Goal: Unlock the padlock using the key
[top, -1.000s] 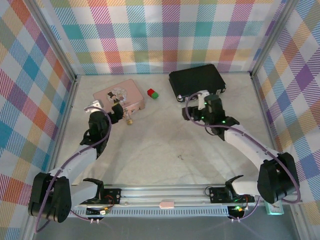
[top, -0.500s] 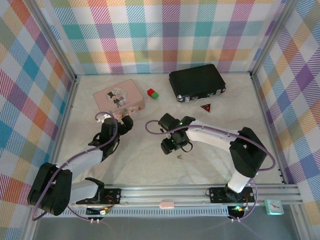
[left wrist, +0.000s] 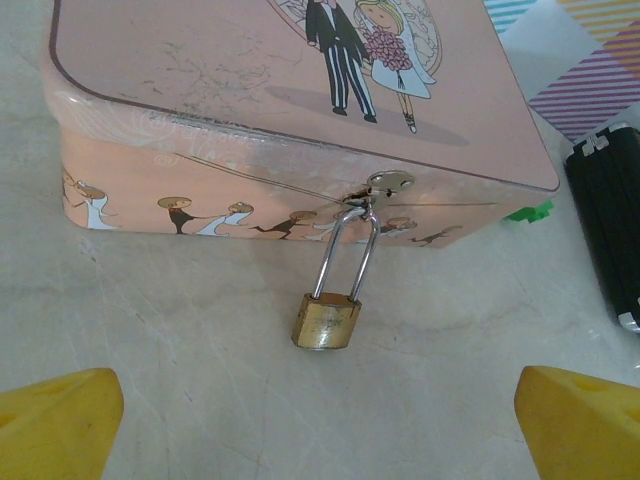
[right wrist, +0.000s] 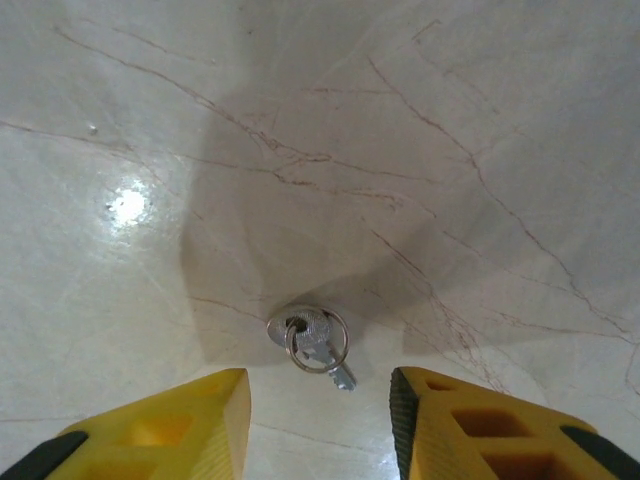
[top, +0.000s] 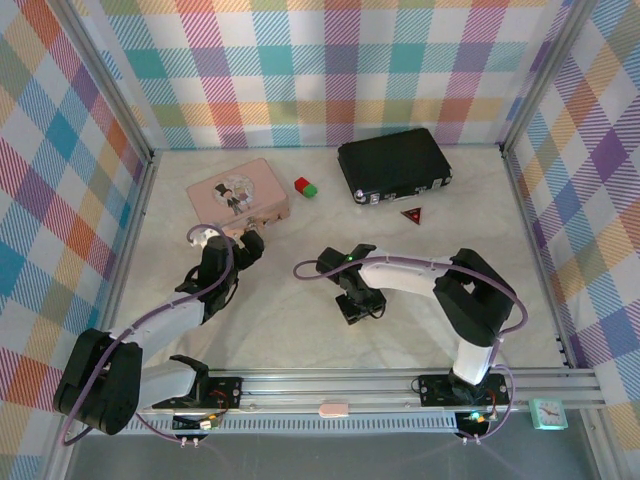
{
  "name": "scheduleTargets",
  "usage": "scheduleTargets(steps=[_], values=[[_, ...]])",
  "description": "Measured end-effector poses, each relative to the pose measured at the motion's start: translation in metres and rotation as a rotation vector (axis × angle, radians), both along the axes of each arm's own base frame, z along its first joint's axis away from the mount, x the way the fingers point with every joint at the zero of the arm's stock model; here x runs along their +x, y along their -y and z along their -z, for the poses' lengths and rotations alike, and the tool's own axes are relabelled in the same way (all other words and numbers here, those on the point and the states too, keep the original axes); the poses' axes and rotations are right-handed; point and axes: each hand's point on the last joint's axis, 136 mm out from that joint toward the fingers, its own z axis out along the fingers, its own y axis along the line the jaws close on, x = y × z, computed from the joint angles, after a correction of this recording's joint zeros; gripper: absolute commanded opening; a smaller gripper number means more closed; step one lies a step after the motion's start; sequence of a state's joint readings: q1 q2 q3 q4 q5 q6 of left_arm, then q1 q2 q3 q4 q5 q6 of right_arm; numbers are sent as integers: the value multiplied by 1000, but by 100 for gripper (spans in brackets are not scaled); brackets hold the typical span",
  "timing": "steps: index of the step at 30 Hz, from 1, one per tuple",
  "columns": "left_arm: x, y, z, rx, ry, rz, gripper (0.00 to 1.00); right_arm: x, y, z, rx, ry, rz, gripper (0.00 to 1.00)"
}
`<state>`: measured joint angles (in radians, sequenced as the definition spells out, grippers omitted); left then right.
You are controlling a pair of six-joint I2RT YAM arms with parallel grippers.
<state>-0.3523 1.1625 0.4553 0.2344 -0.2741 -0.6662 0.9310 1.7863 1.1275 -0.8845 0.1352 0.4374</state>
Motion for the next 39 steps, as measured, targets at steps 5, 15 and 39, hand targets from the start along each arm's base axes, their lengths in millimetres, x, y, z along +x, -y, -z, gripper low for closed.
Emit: scheduleTargets(steps=[5,15,39], values=[[-1,-1,-10,-12,25,-3,100,1,-8,3,35,0,14,35],[-7,-3,-23,-35,50,-13,100,5,-17,3,84,14,37,0],[30,162,-57,-722,-54,194,90,145,-68,-181,1027,416,178,0]])
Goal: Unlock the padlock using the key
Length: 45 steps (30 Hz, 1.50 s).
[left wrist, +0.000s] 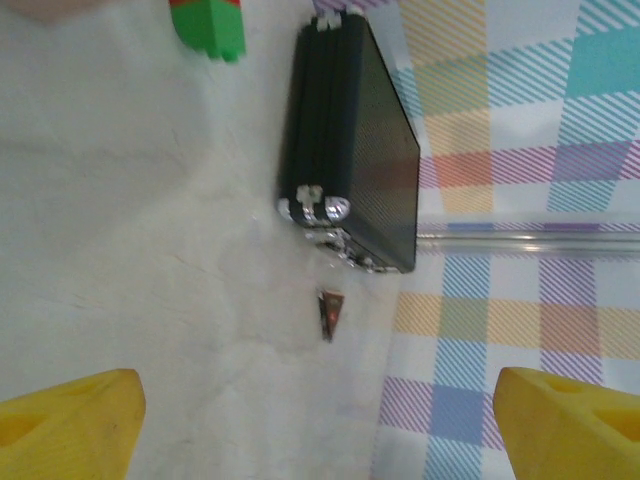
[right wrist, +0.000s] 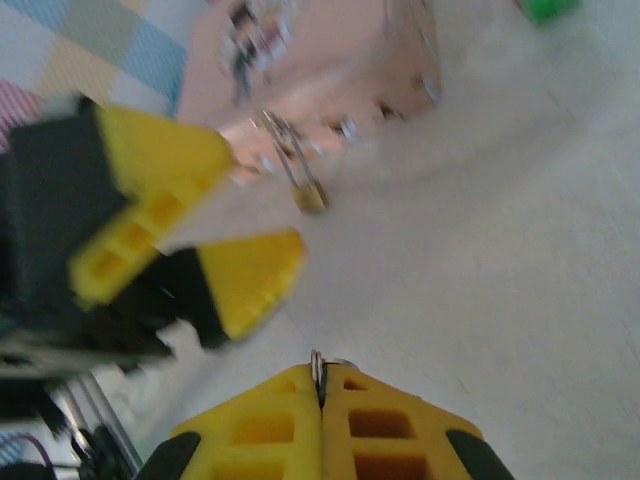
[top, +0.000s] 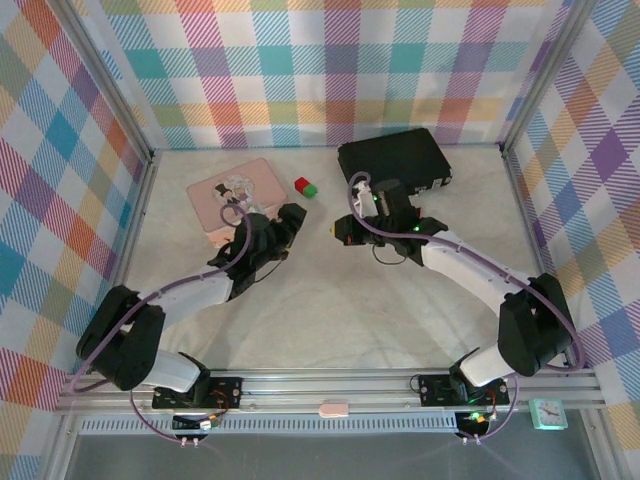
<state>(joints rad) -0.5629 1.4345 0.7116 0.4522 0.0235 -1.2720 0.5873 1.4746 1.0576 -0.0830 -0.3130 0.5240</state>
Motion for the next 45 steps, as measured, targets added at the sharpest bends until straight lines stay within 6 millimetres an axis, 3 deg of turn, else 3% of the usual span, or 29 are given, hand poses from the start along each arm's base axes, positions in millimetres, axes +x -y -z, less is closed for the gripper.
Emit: scheduleTargets(steps=[5,11,22,35,41,45], values=[[4,25,-22,-123,22,7,91,15,-9,-18,192,38,50,0],[9,31,-30,-242,9,-33,89,23,-20,-25,339,56,50,0],[14,38,-39,-332,4,-54,80,23,-28,-30,446,52,14,0],[17,40,-48,-384,25,-54,74,23,-33,-16,453,8,-20,0],[17,40,-48,-391,18,-57,64,23,-31,-16,455,4,-29,0],[17,39,-47,-389,18,-64,50,23,-27,-19,457,10,-28,0]])
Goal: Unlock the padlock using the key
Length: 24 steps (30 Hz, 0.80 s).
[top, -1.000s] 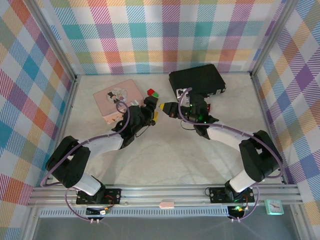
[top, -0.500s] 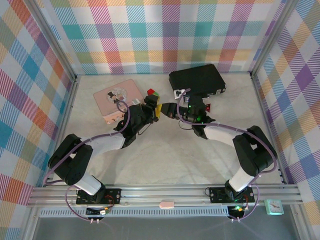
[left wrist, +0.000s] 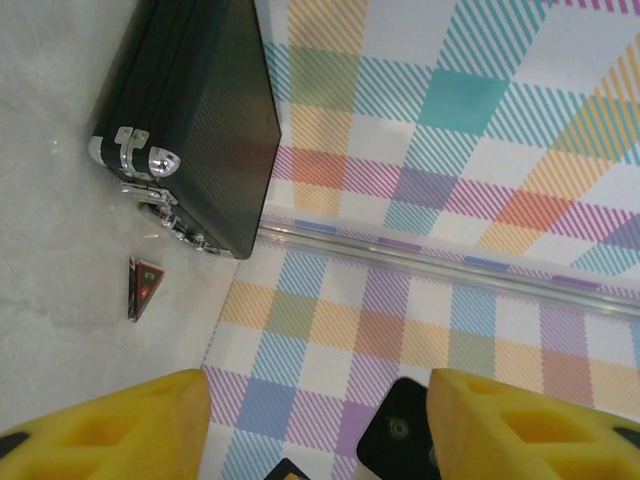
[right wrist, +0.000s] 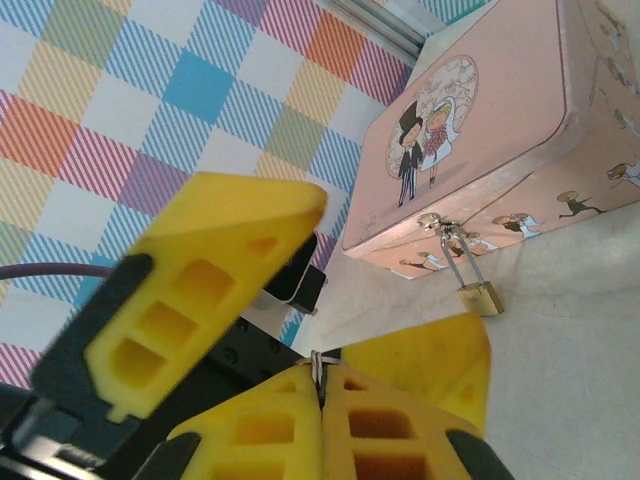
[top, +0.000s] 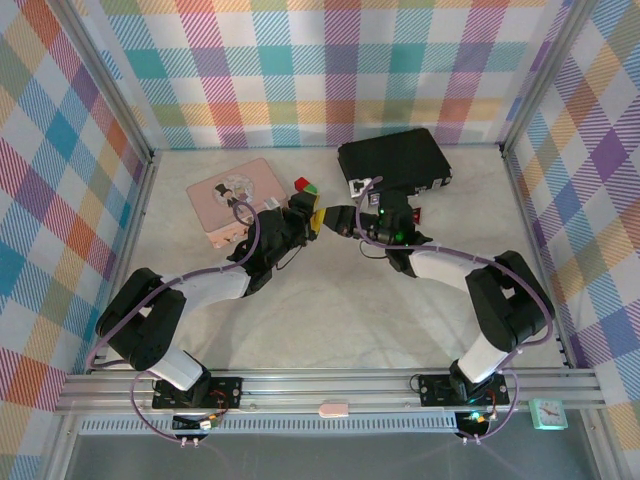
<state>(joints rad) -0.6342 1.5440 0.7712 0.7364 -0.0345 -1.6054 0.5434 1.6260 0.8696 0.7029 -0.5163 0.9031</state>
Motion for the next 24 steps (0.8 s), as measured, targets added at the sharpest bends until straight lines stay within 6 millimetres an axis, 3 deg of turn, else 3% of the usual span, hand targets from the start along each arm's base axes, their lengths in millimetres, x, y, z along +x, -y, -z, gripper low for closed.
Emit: scheduleTargets(steps=[9,15,19,20,22,24], values=[[1,-2,0,16,10,-9,27,1,11,-6,5,7,8,0],[3,-4,-1,26,23,-25,1,0,12,-4,6,-1,-3,0],[2,-5,-1,35,24,-26,0,-3,13,0,4,-13,-13,0],[2,-5,-2,38,27,-26,0,-2,14,0,4,-13,-12,7],[2,-6,-4,51,41,-28,0,-2,15,0,5,-17,-14,31],[2,-8,-5,92,66,-26,0,-3,18,-2,5,-23,-16,41]])
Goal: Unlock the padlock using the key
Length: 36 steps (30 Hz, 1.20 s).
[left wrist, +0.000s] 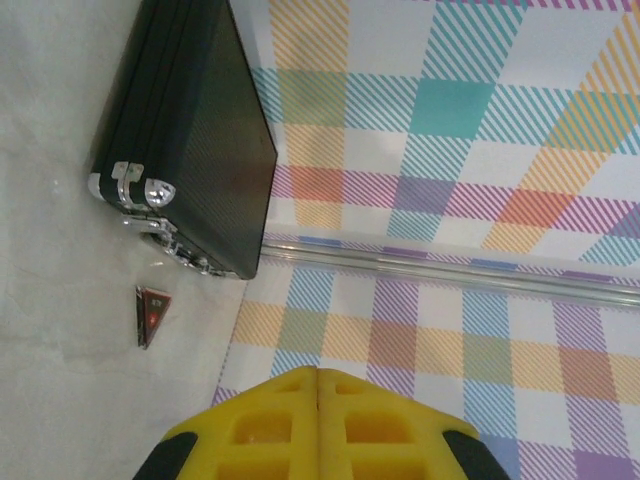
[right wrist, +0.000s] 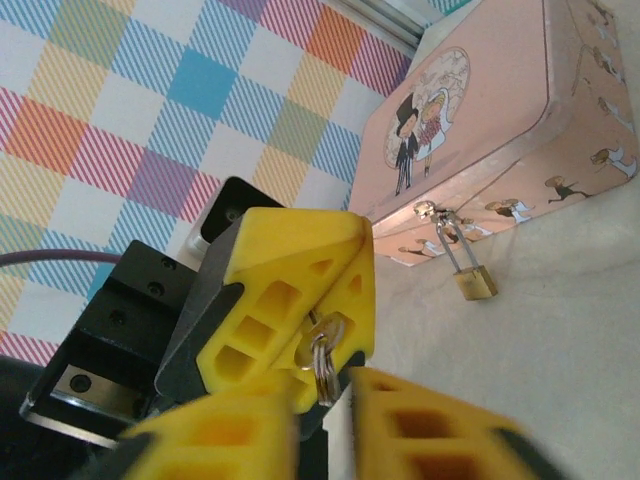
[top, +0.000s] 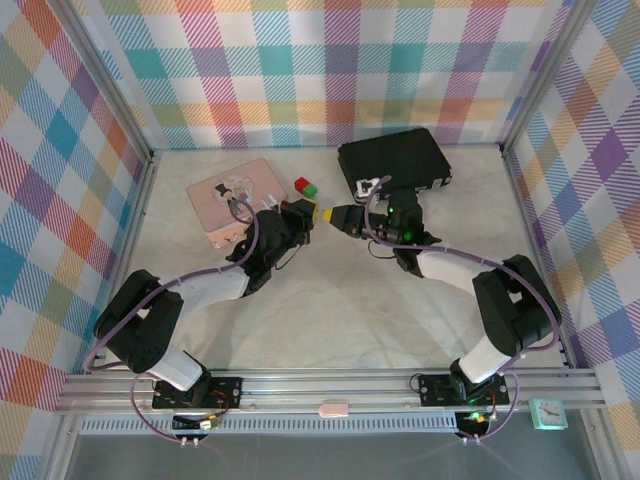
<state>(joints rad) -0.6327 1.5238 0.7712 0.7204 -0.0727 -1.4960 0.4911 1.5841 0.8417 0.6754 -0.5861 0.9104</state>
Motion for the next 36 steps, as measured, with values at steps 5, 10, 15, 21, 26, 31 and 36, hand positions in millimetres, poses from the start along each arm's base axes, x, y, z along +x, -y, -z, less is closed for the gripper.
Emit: scheduleTargets(steps=[5,10,15,21,26,31,36], values=[[0,-3,-13,174,136,42,0,5,19,-16,18,8,24,51],[-1,7,-48,321,346,124,0,1,27,-22,23,-2,4,54],[-13,19,-71,386,538,199,0,-6,24,-27,42,15,-44,43],[-27,27,-79,494,686,285,0,-15,22,-38,86,84,-87,36],[-38,25,-94,540,764,299,0,-17,20,-45,124,135,-106,35],[-40,26,-95,539,777,306,0,-21,9,-44,155,159,-146,33],[-38,26,-97,531,786,297,0,-26,2,-45,166,164,-164,31]])
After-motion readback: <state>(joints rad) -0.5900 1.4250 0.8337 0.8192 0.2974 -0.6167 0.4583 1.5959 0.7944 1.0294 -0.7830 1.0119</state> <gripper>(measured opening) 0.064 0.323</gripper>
